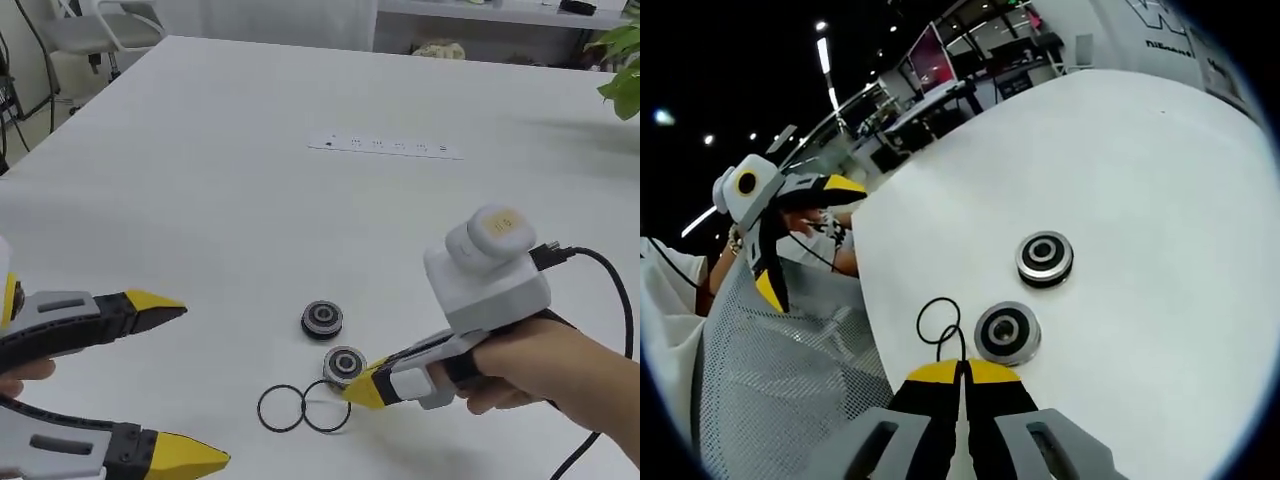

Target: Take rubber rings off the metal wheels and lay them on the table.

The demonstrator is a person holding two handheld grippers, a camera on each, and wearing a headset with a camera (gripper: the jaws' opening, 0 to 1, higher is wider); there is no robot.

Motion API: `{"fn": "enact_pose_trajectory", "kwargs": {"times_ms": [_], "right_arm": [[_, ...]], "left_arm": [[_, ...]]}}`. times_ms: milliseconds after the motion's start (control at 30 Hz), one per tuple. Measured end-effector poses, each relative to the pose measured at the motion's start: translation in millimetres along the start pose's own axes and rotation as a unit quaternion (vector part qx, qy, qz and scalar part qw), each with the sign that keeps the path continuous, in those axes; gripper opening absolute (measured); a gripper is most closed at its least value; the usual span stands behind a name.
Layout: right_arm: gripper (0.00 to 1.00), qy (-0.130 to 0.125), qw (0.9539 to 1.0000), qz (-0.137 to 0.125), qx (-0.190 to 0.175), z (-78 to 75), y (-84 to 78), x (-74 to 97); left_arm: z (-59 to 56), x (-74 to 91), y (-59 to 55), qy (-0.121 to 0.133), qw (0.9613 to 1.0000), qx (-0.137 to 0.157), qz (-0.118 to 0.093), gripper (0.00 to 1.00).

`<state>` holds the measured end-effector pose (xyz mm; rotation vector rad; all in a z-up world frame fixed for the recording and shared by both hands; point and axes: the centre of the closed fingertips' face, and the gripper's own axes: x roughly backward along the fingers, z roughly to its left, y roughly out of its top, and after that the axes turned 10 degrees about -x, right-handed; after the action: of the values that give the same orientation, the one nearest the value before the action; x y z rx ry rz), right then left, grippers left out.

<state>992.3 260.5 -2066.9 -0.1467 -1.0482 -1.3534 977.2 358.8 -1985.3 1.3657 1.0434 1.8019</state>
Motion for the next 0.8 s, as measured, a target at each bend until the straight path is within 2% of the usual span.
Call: {"fn": "enact_pose_trajectory", "kwargs": {"times_ms": [200,400,500,800], "right_arm": [[0.00,-0.008,0.9999,0.011,-0.006,-4.3,-5.5,-2.1],[0.00,-0.021,0.9994,0.018,0.020,-6.3,-8.6,-6.7],[0.04,-0.020,0.9996,0.015,0.016,-7.4,-7.0,-6.0],[0.03,-0.019,0.9997,0.008,0.014,-7.2,-4.3,-3.8]], "left_arm": [[-1.3,-0.1,-2.2,-0.002,1.0000,-0.002,0.004,0.74],[-2.6,-1.3,-2.1,-0.002,1.0000,-0.002,0.002,0.74],[-4.8,-2.5,-3.2,-0.005,1.0000,-0.001,0.003,0.74],[-6.2,-3.6,-7.6,-0.007,0.9999,-0.005,0.014,0.74]]}}
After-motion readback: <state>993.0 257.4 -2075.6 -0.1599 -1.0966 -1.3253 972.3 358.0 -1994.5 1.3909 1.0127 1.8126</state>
